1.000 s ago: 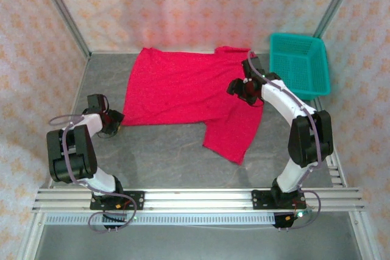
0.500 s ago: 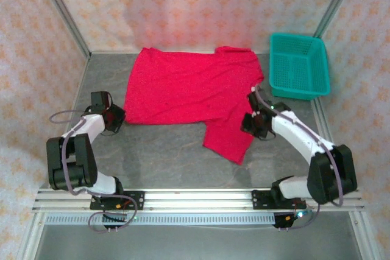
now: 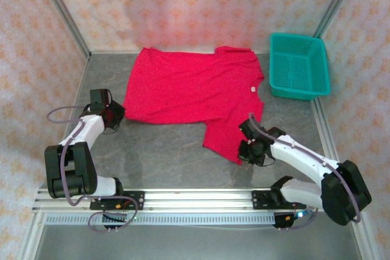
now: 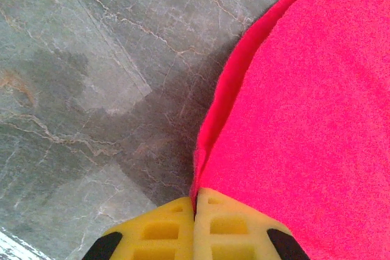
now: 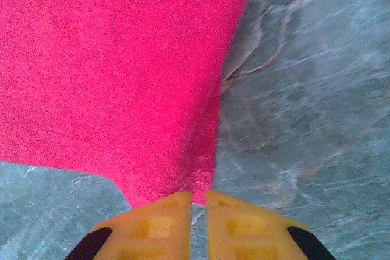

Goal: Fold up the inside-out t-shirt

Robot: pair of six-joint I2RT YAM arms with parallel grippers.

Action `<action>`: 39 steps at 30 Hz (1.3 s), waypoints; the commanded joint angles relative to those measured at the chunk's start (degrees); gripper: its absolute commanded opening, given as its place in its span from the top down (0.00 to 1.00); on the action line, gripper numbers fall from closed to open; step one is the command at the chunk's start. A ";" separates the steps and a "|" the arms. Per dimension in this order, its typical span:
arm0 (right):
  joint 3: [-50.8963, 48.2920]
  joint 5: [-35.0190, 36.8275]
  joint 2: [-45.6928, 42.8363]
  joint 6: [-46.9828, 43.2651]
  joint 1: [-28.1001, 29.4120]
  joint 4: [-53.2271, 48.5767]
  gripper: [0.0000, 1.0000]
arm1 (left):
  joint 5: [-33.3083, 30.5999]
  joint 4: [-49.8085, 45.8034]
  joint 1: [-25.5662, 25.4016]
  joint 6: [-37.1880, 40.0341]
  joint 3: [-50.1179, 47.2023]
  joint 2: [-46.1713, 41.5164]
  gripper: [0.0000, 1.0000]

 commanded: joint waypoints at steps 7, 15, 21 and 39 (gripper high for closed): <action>-0.87 1.74 3.48 4.16 3.00 4.02 0.62 | -2.04 -2.24 -0.39 0.86 0.20 -1.47 1.00; -3.08 1.56 4.45 4.91 3.35 6.01 0.61 | -2.13 -2.07 -0.41 0.79 0.17 -1.59 1.00; -3.86 1.43 8.99 5.01 3.35 8.77 0.64 | -2.04 -2.15 -0.44 0.70 0.17 -1.83 1.00; 32.63 32.93 -0.31 -11.54 -1.93 1.65 1.00 | -1.43 -16.04 -0.45 3.98 20.84 -13.37 1.00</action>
